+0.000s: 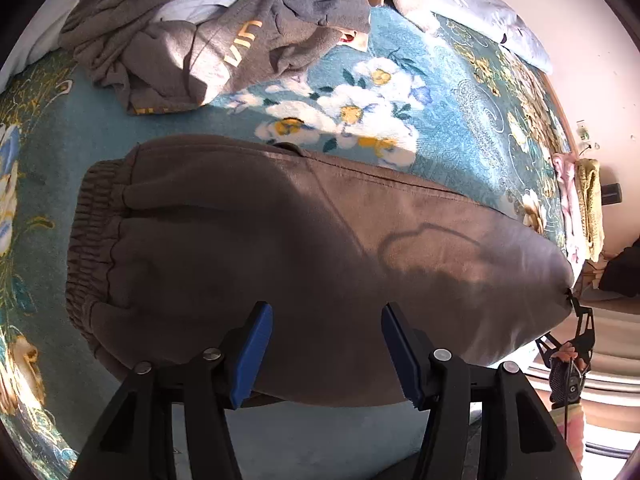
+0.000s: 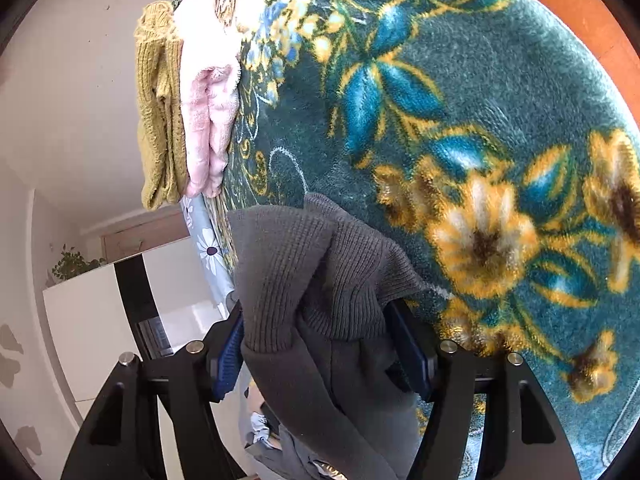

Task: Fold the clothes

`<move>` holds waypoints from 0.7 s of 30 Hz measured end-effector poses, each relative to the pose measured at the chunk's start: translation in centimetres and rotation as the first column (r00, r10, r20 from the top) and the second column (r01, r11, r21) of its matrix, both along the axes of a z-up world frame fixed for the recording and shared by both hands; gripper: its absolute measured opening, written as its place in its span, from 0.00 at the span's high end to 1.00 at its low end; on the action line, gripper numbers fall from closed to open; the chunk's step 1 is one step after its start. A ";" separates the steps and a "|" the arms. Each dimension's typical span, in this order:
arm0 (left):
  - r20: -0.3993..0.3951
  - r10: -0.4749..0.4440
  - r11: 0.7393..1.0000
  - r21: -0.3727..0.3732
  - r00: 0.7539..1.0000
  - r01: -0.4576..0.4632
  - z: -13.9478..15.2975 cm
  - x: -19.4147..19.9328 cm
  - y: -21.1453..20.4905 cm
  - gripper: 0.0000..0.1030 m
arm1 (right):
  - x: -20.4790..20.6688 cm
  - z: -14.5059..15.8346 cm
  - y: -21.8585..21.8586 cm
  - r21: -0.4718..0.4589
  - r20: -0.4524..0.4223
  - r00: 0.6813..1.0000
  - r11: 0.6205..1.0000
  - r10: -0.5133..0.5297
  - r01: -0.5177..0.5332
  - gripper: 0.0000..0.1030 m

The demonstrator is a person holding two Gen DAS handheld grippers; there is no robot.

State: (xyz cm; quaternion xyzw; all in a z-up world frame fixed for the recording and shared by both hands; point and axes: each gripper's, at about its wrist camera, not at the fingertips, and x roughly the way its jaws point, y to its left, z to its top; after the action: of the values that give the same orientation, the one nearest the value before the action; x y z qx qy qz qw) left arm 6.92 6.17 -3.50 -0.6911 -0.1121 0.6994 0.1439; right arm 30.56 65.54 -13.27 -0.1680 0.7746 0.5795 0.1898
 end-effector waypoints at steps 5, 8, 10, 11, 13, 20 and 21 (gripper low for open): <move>-0.003 0.007 1.000 0.024 1.000 -0.007 0.1 0.0 0.0 0.41 | -0.5 2.6 1.0 0.113 0.067 0.997 0.992 0.042 -0.049 0.68; -0.011 0.004 0.999 0.053 1.000 -0.004 0.5 0.0 0.2 0.41 | -0.8 3.6 1.1 0.185 0.086 0.995 0.980 0.058 -0.073 0.70; -0.005 -0.003 0.997 0.076 1.000 0.003 0.6 0.2 0.6 0.41 | -1.0 3.8 1.1 0.194 0.138 0.988 0.976 0.070 -0.096 0.70; -0.001 -0.009 0.996 0.089 1.000 0.009 0.5 0.3 0.9 0.41 | -1.0 4.0 1.1 0.199 0.150 0.986 0.975 0.074 -0.103 0.70; 0.000 -0.033 0.993 0.111 0.999 0.033 0.4 0.5 2.0 0.41 | -1.7 6.2 0.6 0.276 0.183 0.977 0.948 0.108 -0.156 0.70; -0.010 -0.210 0.956 0.208 0.978 0.207 -0.2 1.9 9.5 0.41 | -7.8 18.3 -7.1 0.662 0.341 0.888 0.591 0.310 -0.461 0.70; -0.009 -0.235 0.949 0.215 0.972 0.232 -0.4 2.2 10.6 0.41 | -8.7 19.4 -9.0 0.692 0.370 0.866 0.521 0.338 -0.499 0.70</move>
State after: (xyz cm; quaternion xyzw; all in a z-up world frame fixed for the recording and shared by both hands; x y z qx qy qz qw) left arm 9.14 16.76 -3.90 -0.6859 -0.1056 0.6553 0.2983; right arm 21.81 56.57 6.09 -0.3066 0.3663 0.8620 0.1696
